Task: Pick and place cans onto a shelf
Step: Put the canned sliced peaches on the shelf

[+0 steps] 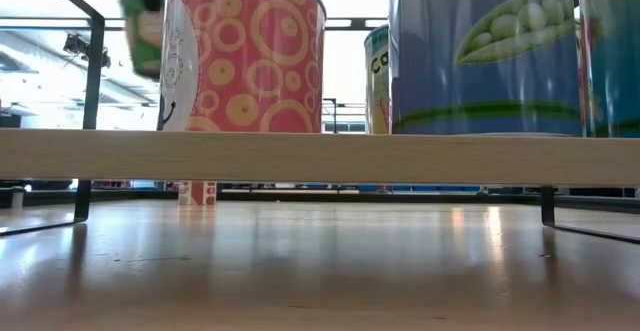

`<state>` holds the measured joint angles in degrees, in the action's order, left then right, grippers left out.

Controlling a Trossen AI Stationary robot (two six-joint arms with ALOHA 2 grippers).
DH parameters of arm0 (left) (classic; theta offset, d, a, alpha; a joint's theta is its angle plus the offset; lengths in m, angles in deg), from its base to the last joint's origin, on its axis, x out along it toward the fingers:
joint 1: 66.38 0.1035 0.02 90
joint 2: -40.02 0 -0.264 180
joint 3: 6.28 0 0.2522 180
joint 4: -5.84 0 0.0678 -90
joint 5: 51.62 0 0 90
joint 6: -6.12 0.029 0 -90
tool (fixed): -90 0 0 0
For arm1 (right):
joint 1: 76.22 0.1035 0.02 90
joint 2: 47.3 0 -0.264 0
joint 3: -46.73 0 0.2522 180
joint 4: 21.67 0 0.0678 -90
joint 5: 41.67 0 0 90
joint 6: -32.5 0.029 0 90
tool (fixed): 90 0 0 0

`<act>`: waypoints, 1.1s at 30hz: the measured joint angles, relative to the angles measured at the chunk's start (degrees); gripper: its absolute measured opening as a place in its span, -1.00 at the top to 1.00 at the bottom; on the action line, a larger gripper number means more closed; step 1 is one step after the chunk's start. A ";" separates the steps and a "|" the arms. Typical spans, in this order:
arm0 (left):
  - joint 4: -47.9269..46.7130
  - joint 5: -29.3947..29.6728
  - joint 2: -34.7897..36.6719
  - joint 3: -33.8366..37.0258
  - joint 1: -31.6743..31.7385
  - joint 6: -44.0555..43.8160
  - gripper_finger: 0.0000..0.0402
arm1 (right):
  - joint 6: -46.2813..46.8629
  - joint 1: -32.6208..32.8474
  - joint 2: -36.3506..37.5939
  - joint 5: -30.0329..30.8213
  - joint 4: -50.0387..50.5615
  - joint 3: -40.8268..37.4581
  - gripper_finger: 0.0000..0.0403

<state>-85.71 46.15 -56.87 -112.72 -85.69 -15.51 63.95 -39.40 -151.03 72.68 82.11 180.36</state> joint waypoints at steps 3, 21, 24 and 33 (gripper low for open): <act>1.06 -0.09 -2.47 0.34 -2.16 -1.40 -0.44 | 0.76 1.48 0.80 1.22 0.02 0.00 0.79; 5.74 -3.64 -10.86 0.39 -4.16 -1.73 -0.45 | 4.18 2.82 4.10 0.01 -0.02 -7.04 0.96; 5.83 -4.32 -10.86 0.39 -4.54 -2.06 -0.45 | 5.34 2.80 4.98 -0.16 0.00 -9.16 0.93; 7.42 -8.52 -12.52 0.39 -4.33 -1.44 -0.45 | 6.14 2.76 5.07 -0.39 -0.08 -9.77 0.96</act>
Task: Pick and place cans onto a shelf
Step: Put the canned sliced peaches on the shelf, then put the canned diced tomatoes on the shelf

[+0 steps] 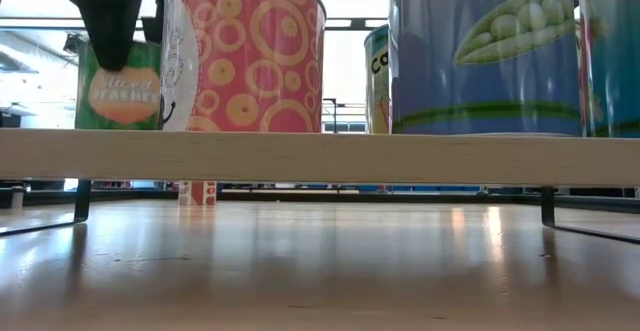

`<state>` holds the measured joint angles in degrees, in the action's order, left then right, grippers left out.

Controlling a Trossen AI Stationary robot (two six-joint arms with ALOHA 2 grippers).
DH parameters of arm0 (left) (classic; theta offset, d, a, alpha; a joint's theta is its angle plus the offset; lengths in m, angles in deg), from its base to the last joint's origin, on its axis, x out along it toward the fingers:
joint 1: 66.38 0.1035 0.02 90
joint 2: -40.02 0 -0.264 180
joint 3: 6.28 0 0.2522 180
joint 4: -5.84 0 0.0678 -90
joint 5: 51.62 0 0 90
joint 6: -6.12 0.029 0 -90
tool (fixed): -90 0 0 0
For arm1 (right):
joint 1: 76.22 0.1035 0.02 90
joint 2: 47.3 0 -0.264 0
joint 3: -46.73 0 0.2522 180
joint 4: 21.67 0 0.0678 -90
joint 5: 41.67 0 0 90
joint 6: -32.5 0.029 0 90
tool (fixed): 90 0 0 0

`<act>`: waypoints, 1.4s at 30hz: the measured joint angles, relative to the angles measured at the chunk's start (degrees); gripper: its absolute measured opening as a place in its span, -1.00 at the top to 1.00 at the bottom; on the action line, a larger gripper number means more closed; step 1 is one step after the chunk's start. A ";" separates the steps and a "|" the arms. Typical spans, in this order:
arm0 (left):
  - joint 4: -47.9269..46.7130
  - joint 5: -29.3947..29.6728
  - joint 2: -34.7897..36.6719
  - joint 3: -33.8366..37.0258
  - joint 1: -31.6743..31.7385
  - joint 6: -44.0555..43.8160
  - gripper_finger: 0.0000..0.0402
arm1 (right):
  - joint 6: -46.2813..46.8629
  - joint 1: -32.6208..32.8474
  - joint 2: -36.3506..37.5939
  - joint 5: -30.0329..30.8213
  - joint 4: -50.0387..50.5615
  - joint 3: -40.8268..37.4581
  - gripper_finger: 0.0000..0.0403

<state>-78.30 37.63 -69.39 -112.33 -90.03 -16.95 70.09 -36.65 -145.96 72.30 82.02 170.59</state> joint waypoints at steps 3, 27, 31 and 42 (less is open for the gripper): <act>-0.16 -0.09 -0.73 0.08 0.07 0.09 -0.47 | 0.25 0.00 0.02 -0.05 -0.14 0.00 0.95; -6.61 5.81 3.28 -8.99 0.22 5.71 -0.76 | 0.34 -1.63 0.09 -0.93 -7.43 0.00 0.95; -9.91 13.96 9.96 -12.50 0.32 5.67 -0.75 | -1.96 -1.56 0.09 -0.82 -14.50 0.00 0.95; -11.62 21.86 31.46 -5.07 23.98 4.98 -0.72 | -4.35 0.56 0.03 1.28 -21.42 0.00 0.95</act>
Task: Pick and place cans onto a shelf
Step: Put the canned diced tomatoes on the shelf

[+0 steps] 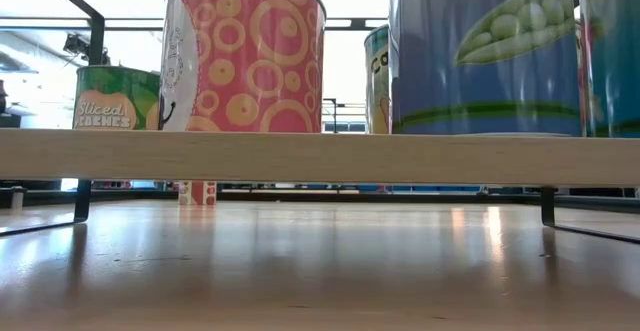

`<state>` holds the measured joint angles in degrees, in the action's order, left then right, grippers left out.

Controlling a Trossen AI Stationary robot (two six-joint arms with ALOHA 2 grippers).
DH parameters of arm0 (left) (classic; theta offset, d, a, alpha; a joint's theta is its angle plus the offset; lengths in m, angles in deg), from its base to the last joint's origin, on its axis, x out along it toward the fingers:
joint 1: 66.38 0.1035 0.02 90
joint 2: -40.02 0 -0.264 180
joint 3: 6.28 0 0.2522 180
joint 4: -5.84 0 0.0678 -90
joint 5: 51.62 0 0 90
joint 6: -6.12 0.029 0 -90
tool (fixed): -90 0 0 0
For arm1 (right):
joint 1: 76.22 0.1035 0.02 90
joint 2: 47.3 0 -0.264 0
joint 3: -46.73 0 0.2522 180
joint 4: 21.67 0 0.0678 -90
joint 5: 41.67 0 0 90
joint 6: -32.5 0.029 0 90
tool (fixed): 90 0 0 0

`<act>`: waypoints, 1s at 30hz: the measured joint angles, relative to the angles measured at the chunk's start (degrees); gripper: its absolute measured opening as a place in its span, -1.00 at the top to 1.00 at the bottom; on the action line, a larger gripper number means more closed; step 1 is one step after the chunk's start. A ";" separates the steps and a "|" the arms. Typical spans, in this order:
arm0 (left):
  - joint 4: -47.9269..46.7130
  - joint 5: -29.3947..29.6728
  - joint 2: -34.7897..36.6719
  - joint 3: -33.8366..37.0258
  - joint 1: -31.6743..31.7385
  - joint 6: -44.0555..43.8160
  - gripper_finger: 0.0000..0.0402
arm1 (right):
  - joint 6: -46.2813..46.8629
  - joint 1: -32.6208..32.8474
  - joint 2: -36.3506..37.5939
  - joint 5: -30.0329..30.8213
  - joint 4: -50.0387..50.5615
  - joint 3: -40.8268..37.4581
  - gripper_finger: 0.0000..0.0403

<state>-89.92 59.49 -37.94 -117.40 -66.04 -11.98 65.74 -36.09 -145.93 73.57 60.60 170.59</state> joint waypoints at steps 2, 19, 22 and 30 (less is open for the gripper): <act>3.09 -0.41 1.44 4.27 5.88 3.24 -0.72 | -0.30 0.03 -0.30 0.83 -0.20 -0.02 0.95; 36.69 -11.11 0.26 43.45 36.06 11.07 -0.76 | 2.44 -3.32 -0.42 -0.24 -2.86 -8.32 0.95; 39.85 -11.19 0.33 46.44 36.10 9.86 -0.76 | 3.19 -4.01 -0.44 -0.69 -3.80 -9.42 0.95; 46.28 -11.74 0.30 50.82 36.10 8.98 -0.76 | 2.97 -4.45 -0.44 -0.93 -4.68 -9.79 0.95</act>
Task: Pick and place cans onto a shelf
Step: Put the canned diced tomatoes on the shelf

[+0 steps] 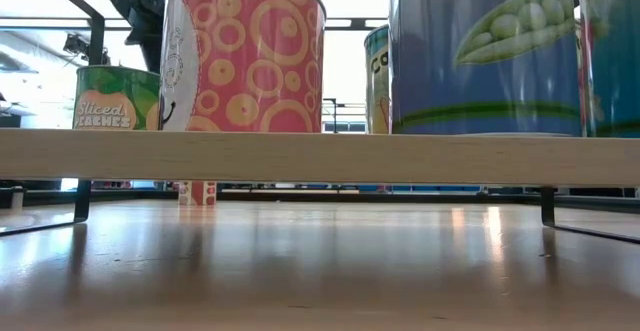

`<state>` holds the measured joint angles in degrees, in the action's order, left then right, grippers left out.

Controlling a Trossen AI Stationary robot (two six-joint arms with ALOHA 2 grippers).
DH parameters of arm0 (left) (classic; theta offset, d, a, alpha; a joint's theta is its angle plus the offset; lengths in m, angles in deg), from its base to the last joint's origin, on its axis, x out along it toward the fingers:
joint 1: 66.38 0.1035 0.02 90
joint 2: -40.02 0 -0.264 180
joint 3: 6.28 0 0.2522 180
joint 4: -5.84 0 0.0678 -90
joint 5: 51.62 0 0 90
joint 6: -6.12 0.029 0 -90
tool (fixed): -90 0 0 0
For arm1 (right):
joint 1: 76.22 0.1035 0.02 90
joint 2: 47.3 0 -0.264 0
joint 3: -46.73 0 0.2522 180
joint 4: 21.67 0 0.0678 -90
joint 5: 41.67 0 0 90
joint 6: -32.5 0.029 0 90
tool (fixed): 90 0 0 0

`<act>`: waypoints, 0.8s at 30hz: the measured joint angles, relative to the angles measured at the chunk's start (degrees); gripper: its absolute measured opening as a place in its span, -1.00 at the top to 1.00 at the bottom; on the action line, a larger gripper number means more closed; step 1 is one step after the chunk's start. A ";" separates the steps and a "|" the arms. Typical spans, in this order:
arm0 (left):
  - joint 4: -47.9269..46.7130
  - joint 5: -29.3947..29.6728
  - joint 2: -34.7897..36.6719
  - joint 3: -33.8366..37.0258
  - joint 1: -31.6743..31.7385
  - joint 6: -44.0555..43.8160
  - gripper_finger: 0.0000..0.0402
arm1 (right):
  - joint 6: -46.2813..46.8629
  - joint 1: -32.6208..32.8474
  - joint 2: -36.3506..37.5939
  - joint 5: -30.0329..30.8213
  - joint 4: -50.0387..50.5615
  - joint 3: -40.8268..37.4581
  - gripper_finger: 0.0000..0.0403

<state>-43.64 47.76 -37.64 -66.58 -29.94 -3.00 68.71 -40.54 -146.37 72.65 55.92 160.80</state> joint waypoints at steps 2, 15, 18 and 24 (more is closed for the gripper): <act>2.11 -0.71 -0.36 0.11 -0.02 0.17 -0.76 | -0.04 -0.02 0.00 0.02 0.00 0.00 0.95; 6.11 -3.88 -6.87 -0.03 1.05 -0.80 -0.76 | -0.59 -0.09 0.00 -0.37 0.07 0.00 0.95; 6.52 -3.64 -7.57 -0.09 0.87 -0.68 -0.76 | -0.46 -0.09 0.00 -0.65 0.11 0.00 0.95; 6.64 -4.30 -7.03 -0.28 0.30 -0.78 -0.76 | -1.75 -0.18 0.00 -1.68 0.19 0.00 0.95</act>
<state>-36.99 43.46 -44.67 -66.87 -29.64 -3.78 66.96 -40.73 -146.37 70.96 56.11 160.80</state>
